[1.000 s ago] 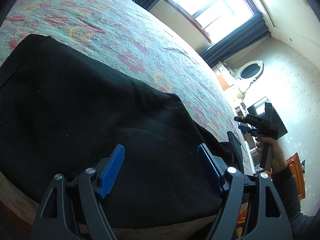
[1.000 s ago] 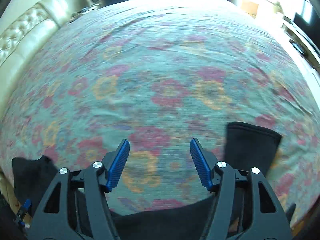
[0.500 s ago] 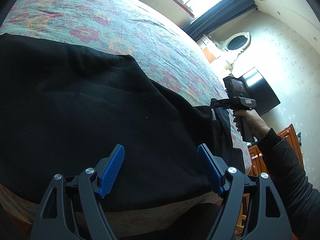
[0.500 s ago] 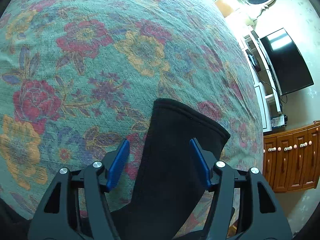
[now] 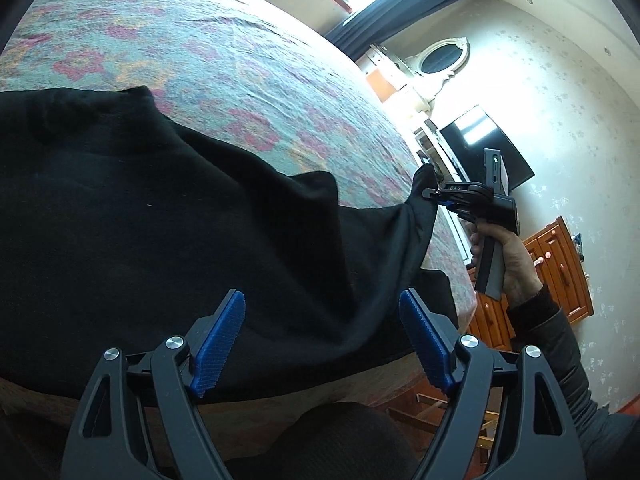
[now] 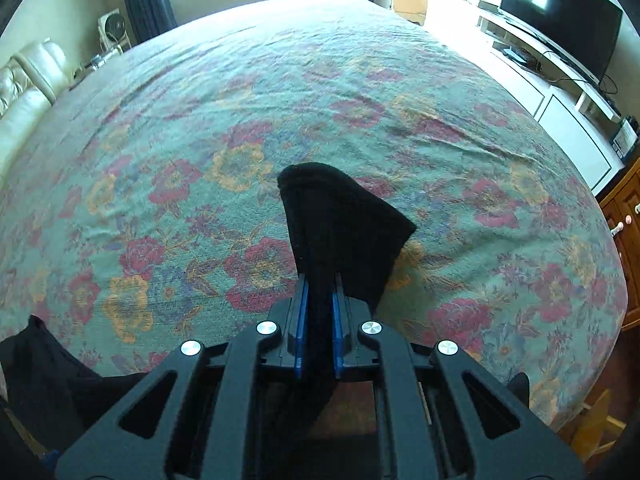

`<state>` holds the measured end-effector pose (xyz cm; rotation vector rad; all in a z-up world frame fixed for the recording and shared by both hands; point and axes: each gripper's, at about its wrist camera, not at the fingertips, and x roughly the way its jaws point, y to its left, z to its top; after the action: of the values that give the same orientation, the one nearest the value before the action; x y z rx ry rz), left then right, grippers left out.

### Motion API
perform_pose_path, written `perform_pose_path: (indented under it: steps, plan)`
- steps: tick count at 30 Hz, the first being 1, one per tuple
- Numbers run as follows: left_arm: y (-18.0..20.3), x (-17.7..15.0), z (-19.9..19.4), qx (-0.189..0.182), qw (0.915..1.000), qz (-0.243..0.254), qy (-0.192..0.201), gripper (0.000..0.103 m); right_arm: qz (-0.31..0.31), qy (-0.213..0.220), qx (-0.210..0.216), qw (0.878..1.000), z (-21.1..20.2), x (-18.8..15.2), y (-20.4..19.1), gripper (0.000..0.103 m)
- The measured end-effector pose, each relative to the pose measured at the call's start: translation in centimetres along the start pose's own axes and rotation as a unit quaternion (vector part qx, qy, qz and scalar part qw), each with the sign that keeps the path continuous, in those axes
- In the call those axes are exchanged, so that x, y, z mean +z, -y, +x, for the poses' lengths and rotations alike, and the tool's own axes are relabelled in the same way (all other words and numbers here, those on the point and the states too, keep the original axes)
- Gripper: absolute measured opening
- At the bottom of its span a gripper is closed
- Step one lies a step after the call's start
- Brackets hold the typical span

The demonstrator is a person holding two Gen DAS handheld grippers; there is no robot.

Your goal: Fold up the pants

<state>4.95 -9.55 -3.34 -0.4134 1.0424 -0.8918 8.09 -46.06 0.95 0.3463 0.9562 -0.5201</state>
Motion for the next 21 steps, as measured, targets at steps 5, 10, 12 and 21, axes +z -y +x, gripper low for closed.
perform_pose_path:
  steps: [5, 10, 12, 21]
  plan:
    - [3.2, -1.3, 2.7, -0.057, 0.9982, -0.02, -0.003, 0.078, 0.069, 0.039, 0.036, 0.996, -4.4, -2.9, 6.8, 0.01]
    - [6.0, -2.9, 6.4, -0.132, 0.9856, -0.104, -0.02, 0.079, 0.105, 0.047, 0.055, 0.992, -5.1, -5.4, 10.3, 0.01]
    - [6.3, -3.3, 7.7, -0.138, 0.9808, -0.136, -0.025, 0.079, 0.114, 0.05, 0.066, 0.99, -5.4, -6.1, 10.9, 0.01]
    - [4.0, -4.5, 9.7, -0.12, 0.9549, -0.271, 0.014, 0.084, 0.14, 0.068, 0.109, 0.982, -6.9, -8.0, 12.6, 0.01]
